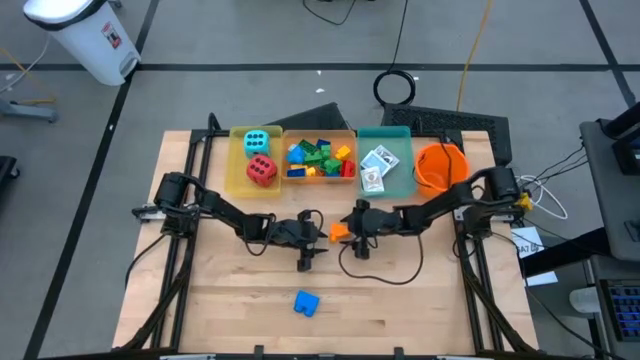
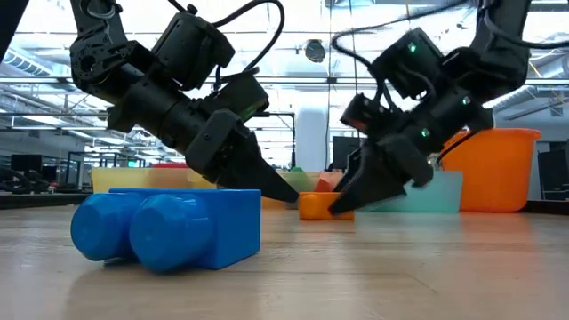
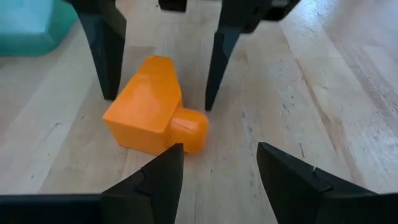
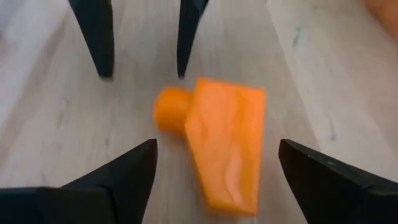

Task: Pick & Place Toys
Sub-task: Put the orange game piece into the orange bin

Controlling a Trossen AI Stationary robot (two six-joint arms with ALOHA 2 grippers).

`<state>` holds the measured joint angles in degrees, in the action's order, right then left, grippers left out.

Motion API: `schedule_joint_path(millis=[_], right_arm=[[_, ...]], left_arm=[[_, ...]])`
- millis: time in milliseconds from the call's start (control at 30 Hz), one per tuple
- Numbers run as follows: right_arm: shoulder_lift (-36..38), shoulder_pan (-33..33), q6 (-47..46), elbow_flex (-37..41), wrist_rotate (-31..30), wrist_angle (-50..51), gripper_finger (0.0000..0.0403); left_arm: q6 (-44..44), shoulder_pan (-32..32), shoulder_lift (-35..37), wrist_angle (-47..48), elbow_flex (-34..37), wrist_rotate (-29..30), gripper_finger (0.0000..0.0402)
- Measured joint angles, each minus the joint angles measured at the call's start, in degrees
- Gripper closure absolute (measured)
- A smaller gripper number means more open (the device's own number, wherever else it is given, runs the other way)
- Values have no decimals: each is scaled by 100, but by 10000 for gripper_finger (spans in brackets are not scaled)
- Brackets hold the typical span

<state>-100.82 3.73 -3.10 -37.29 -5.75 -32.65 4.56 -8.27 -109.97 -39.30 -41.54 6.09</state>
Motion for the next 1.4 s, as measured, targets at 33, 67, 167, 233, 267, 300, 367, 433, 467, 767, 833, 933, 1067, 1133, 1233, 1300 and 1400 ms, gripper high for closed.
schedule_joint_path(millis=[33,67,167,233,267,300,367,433,467,767,833,933,1067,1133,1233,1300,1400], right_arm=[[-69,-16,75,-3,3,-43,86],[-154,-31,157,13,10,-118,84],[-433,-48,282,5,8,-600,88],[-468,-50,365,5,38,-671,100],[-495,-50,386,5,71,-704,108],[-496,-50,406,5,116,-702,119],[-494,-51,389,5,163,-717,144],[-479,-48,386,5,172,-711,176],[-476,-48,395,5,177,-706,195],[-471,-77,587,5,141,-714,316],[-391,-77,767,5,138,-627,316],[-90,-77,992,18,130,-284,316],[651,-40,1193,15,105,284,316],[1003,3,1322,14,104,472,316],[1399,173,1749,15,-217,597,316],[1583,353,2259,14,-677,679,316],[1660,618,3123,14,-1239,675,316]], left_arm=[[-22,0,0,-6,0,1,195],[-34,0,0,-17,0,1,196],[-92,0,0,-38,0,1,201],[-180,0,0,-69,0,1,204],[-192,0,0,-88,0,1,206],[-193,0,0,-113,0,1,206],[-227,0,0,-136,0,3,208],[-353,0,0,-136,0,4,209],[-414,0,0,-136,0,6,208],[-455,4,0,-154,0,6,206],[-451,4,9,-236,0,6,206],[-362,6,211,-460,4,6,206],[-298,11,766,-464,2,41,206],[-208,29,1074,-475,2,117,206],[571,172,1437,-458,2,189,206],[1589,369,1587,-404,2,192,206],[2735,674,1645,-293,2,-178,205]])
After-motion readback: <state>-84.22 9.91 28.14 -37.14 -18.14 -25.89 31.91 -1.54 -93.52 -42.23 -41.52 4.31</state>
